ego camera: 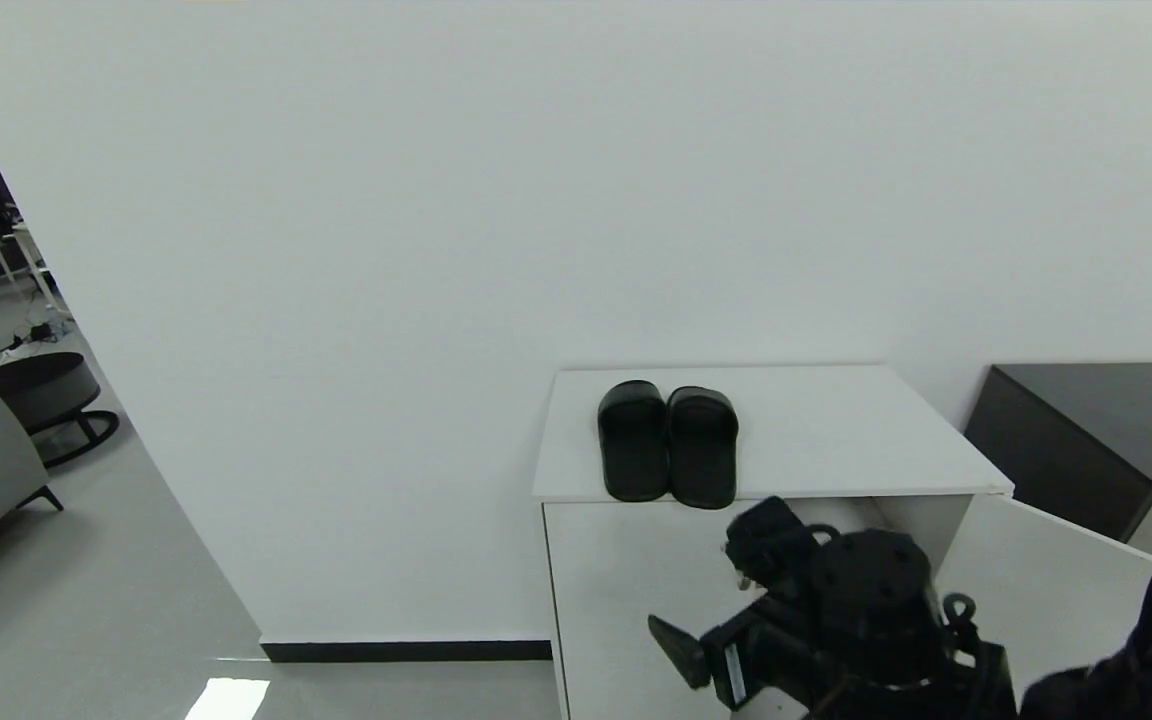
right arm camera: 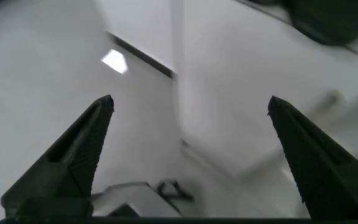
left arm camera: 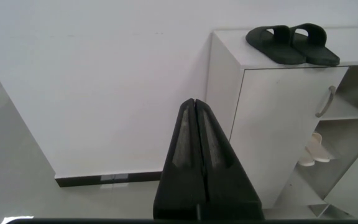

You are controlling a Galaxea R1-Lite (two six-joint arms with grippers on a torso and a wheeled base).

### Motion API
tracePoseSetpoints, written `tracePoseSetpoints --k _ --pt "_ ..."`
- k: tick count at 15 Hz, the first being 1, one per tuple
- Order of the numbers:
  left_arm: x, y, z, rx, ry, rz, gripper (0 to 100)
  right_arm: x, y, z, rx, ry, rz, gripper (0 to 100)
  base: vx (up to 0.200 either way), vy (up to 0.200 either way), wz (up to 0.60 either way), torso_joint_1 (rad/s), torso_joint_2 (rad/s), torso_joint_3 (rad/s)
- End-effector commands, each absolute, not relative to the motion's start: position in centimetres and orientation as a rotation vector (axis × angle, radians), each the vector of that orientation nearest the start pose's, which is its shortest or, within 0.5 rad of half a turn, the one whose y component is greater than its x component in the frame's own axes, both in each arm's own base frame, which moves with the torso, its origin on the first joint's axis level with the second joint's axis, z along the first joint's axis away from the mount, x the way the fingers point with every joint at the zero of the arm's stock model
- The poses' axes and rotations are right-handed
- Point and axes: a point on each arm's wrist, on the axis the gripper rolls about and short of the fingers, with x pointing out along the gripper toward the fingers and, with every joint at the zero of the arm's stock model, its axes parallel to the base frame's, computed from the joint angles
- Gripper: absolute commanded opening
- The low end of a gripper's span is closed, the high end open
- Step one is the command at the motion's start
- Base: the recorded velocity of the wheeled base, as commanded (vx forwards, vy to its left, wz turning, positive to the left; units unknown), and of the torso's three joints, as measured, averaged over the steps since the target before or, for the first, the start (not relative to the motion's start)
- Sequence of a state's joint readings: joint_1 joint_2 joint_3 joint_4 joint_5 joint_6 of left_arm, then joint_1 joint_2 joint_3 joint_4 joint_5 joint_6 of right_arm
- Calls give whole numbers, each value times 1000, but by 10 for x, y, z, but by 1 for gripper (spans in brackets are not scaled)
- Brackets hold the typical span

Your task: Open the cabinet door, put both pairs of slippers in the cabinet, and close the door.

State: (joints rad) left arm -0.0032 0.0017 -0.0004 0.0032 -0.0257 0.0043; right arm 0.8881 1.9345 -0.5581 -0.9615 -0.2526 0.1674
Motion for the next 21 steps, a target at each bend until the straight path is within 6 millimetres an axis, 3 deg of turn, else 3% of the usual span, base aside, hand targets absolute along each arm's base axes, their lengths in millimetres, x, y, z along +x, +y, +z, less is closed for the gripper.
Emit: tracePoseSetpoints --k 1,2,5,8,10,15,21 --pt "-23 -1 76 5 3 -29 0 214 268 167 106 392 306 100 0 0 0 0 0 0" --pt "-23 -1 76 5 3 -31 0 222 277 165 108 424 208 100 0 0 0 0 0 0" --pt "-23 -1 76 5 3 -31 0 251 289 126 85 419 128 100 0 0 0 0 0 0" --pt "-23 -1 75 8 6 -32 0 288 281 94 35 346 81 100 133 133 0 2 2 0" --pt "-23 -1 76 8 4 -32 0 297 279 83 5 350 74 100 200 100 0 -12 -12 5" --pt "-23 -1 75 6 5 -32 0 317 294 67 6 359 103 100 80 0 0 6 3 -1" --pt "-23 -1 76 6 5 -32 0 347 272 64 -17 347 25 100 0 0 0 0 0 0"
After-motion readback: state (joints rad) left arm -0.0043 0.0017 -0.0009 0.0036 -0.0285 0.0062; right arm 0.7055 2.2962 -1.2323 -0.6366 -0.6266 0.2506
